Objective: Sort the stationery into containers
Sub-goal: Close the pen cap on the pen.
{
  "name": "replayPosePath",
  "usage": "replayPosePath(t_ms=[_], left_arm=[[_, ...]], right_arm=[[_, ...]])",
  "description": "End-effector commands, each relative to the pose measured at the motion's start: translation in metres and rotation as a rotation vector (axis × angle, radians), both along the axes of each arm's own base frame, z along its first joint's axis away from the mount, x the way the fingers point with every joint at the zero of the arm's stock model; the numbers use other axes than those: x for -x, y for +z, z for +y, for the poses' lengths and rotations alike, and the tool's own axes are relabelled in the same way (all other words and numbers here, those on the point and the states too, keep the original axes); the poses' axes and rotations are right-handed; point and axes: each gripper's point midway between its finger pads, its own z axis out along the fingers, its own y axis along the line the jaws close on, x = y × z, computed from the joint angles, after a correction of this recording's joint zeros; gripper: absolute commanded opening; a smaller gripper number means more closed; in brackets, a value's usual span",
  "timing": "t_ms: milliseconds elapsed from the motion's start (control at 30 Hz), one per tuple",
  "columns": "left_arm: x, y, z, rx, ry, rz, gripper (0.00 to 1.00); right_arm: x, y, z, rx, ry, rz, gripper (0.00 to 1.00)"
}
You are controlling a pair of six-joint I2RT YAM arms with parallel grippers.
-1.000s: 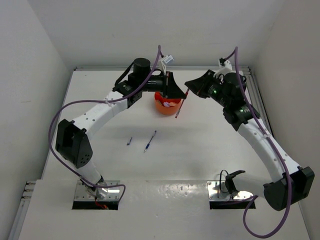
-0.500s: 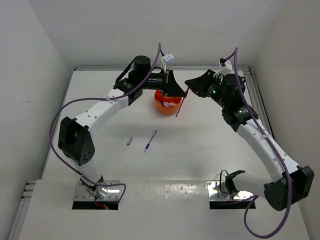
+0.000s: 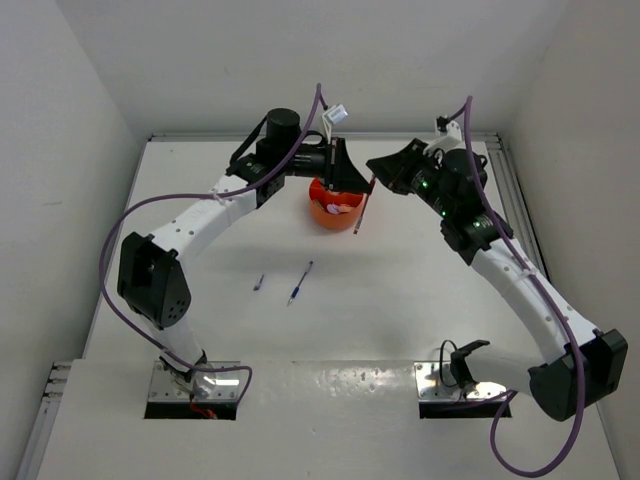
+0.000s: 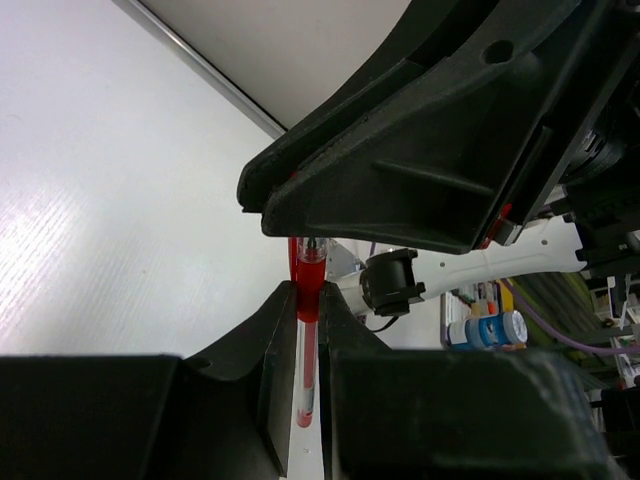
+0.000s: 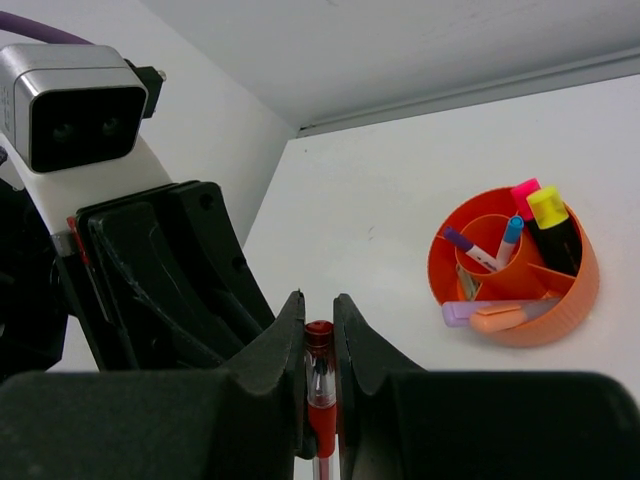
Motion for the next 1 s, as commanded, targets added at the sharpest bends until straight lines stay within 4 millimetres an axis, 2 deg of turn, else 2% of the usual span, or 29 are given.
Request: replayPosePath(t_ms=[0, 200, 300, 433, 500, 533, 567, 633, 667, 700, 733, 767, 833, 967], left_arm=[[-0.051, 0.087, 0.016, 0.168, 0.208, -0.291, 0.00], [-0.057, 0.093, 0.020, 0.174, 0.225, -0.306, 0.00], [-0.057, 0.094, 0.022, 0.174, 0.227, -0.310, 0.00], [-0.057, 0.086, 0.023, 0.150, 0.231, -0.296, 0.00], [-0.056, 0.080, 0.024, 0.135, 0.230, -0.292, 0.05], [-0.057, 0.076, 0.024, 0.127, 0.233, -0.285, 0.11], [-0.055, 0.075, 0.025, 0.124, 0.233, -0.282, 0.22], [-0.055, 0.071, 0.027, 0.110, 0.235, -0.279, 0.37], [-0.055, 0.069, 0.028, 0.102, 0.239, -0.278, 0.50], [-0.057, 0.067, 0.030, 0.093, 0.246, -0.273, 0.55], [-0.057, 0.065, 0.032, 0.085, 0.249, -0.267, 0.69], [-0.056, 0.064, 0.033, 0.081, 0.250, -0.269, 0.79], [-0.055, 0.059, 0.036, 0.068, 0.247, -0.260, 0.85], [-0.048, 0.046, 0.039, 0.042, 0.237, -0.246, 0.91]], right_arm=[[0.069, -0.056, 0.053, 0.032, 0.325, 0.232, 0.00], [0.077, -0.067, 0.055, 0.048, 0.347, 0.258, 0.00], [0.075, -0.067, 0.052, 0.061, 0.332, 0.247, 0.00], [0.067, -0.058, 0.052, 0.073, 0.313, 0.206, 0.00], [0.062, -0.053, 0.050, 0.066, 0.302, 0.195, 0.00], [0.060, -0.052, 0.048, 0.066, 0.295, 0.194, 0.00], [0.056, -0.053, 0.046, 0.064, 0.285, 0.199, 0.00], [0.053, -0.049, 0.043, 0.060, 0.276, 0.193, 0.00], [0.051, -0.046, 0.041, 0.057, 0.267, 0.187, 0.00], [0.049, -0.046, 0.039, 0.054, 0.259, 0.188, 0.00], [0.045, -0.043, 0.036, 0.049, 0.246, 0.180, 0.00], [0.043, -0.039, 0.034, 0.043, 0.240, 0.173, 0.00], [0.038, -0.036, 0.030, 0.036, 0.225, 0.168, 0.00], [0.029, -0.025, 0.024, 0.028, 0.198, 0.146, 0.00]])
